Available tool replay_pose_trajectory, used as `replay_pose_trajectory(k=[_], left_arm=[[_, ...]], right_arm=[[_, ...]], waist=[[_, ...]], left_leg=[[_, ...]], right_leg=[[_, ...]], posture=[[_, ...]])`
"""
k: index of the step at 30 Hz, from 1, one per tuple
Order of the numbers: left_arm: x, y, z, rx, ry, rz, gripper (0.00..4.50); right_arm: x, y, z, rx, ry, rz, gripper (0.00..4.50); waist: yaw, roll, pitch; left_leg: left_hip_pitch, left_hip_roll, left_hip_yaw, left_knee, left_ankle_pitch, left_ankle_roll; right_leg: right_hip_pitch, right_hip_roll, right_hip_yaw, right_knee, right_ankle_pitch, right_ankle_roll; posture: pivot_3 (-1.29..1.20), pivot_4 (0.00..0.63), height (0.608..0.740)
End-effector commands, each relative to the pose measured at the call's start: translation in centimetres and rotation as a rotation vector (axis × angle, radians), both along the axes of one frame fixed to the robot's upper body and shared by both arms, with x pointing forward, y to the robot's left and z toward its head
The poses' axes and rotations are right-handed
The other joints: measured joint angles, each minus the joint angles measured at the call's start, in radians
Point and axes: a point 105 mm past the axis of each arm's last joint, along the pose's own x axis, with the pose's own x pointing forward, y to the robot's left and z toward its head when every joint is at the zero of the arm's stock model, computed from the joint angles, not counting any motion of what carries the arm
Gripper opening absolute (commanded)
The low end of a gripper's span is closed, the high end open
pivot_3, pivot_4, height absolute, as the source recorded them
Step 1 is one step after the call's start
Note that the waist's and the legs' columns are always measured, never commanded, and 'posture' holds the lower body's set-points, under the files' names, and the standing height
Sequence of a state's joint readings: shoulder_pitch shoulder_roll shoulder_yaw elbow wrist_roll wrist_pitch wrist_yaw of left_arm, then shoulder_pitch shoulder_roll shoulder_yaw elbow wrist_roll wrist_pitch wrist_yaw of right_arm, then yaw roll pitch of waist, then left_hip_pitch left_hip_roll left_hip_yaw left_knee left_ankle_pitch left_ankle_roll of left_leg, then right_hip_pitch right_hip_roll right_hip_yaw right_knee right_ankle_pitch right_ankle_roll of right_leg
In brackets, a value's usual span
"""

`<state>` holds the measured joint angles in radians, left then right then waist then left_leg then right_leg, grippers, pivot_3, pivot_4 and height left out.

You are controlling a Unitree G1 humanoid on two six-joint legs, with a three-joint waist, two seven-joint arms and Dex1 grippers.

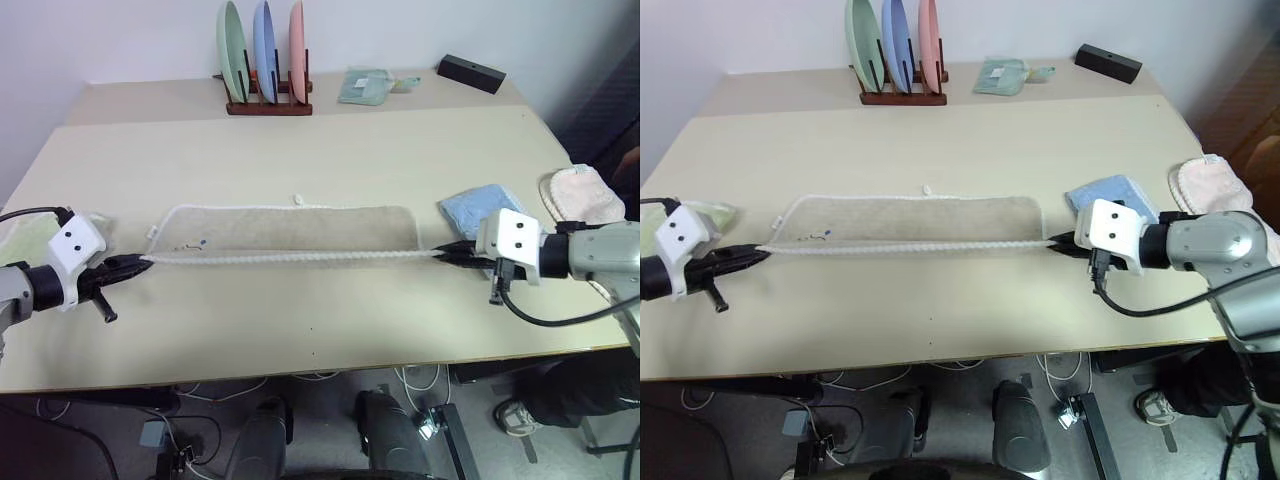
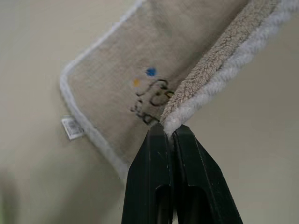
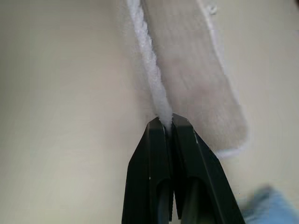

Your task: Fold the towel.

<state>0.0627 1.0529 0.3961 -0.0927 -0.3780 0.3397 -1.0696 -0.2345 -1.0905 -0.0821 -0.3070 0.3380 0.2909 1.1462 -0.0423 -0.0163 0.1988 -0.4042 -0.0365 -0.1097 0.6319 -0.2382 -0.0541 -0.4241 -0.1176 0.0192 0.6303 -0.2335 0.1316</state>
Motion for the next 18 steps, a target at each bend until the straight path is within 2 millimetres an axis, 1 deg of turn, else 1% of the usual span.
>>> replay_pose_trajectory(k=[1, 3, 5, 8, 12, 15, 18], left_arm=[[-2.3, -0.5, 1.0, -0.013, 0.072, -0.035, 0.0], [-2.2, -0.5, 1.0, 0.0, 0.072, -0.03, 0.0], [-1.5, -0.4, 1.0, 0.01, 0.055, -0.023, 0.0], [0.3, -0.3, 0.8, 0.02, 0.021, -0.012, 0.0], [3.4, -0.3, 0.0, 0.017, -0.015, -0.002, 0.0], [4.7, -0.6, -0.8, 0.028, -0.009, -0.028, 0.0], [6.1, -0.7, -1.8, 0.021, 0.013, -0.022, 0.0]], right_arm=[[-2.1, -0.5, 1.0, -0.001, 0.068, 0.005, 0.04], [-1.9, -0.7, 1.0, -0.008, 0.058, -0.009, 0.04], [-1.1, -0.8, 0.9, -0.012, 0.036, -0.024, 0.04], [0.5, -1.0, 0.4, -0.026, 0.002, -0.045, 0.04], [2.9, -1.2, -0.5, -0.027, -0.019, -0.06, 0.04], [4.1, -1.1, -1.0, -0.022, -0.023, -0.063, 0.04], [6.1, -1.0, -1.6, -0.001, -0.047, -0.083, 0.04]], waist=[[0.005, 0.0, 0.0], [0.009, 0.0, 0.0], [0.011, 0.0, 0.0], [0.014, 0.0, -0.001], [0.021, 0.0, -0.001], [0.02, -0.001, 0.0], [0.021, -0.001, 0.0]], left_leg=[[0.001, 0.0, 0.0, 0.0, 0.0, 0.0], [0.005, 0.0, 0.0, 0.0, 0.0, 0.0], [0.005, 0.0, 0.001, 0.001, 0.0, 0.0], [0.006, 0.0, 0.001, 0.0, 0.0, 0.0], [0.008, 0.0, 0.002, -0.001, 0.0, 0.0], [0.008, 0.0, 0.002, -0.001, 0.0, 0.0], [0.008, 0.0, 0.002, -0.001, 0.0, 0.0]], right_leg=[[0.002, 0.0, 0.0, 0.0, 0.0, 0.0], [0.005, 0.0, 0.0, -0.001, -0.001, 0.0], [0.006, 0.0, 0.0, -0.001, -0.001, -0.001], [0.007, 0.0, 0.0, -0.001, 0.0, -0.001], [0.008, 0.0, 0.0, -0.001, 0.002, 0.003], [0.008, 0.0, 0.0, -0.001, 0.002, 0.003], [0.008, 0.0, 0.0, -0.001, 0.002, 0.003]], posture=[[0.0, 0.15, 0.74], [0.0, 0.15, 0.74], [0.0, 0.15, 0.74], [0.0, 0.15, 0.74], [0.0, 0.15, 0.74], [0.0, 0.15, 0.74], [0.0, 0.15, 0.74]])
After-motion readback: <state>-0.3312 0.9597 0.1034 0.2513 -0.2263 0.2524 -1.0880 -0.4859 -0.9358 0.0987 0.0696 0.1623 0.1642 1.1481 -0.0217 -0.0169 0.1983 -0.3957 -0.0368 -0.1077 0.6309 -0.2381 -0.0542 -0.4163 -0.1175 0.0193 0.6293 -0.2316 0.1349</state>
